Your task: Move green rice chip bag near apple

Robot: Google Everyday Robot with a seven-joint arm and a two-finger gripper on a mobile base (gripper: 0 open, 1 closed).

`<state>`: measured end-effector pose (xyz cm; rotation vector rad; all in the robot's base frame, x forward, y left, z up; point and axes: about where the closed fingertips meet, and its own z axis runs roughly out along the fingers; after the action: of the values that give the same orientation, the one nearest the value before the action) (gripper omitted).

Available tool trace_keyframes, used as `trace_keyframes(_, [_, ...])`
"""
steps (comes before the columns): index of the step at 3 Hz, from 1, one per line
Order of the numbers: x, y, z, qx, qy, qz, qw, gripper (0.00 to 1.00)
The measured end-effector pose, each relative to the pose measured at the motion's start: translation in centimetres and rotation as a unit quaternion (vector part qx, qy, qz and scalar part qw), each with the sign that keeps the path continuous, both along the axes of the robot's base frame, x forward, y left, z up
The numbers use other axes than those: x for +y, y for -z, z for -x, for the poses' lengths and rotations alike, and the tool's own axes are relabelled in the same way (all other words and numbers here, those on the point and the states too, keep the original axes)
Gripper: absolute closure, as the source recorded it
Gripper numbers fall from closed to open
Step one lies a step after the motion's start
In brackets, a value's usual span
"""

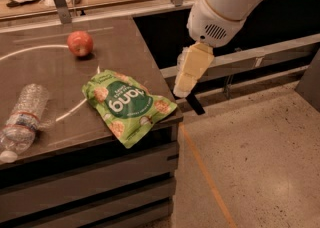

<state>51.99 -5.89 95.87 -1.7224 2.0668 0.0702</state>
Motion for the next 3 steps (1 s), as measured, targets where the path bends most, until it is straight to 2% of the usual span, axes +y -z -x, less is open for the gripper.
trace_keyframes(1, [2.5,2.1,0.1,-0.001,-0.012,-0.040,0.9991,0.00])
trace_keyframes(2, [4.7,4.0,0.9,0.003,-0.030,-0.079,0.9964,0.00])
trace_keyframes(3, [7.2,6.0,2.0,0.019,-0.053,-0.108,0.9926,0.00])
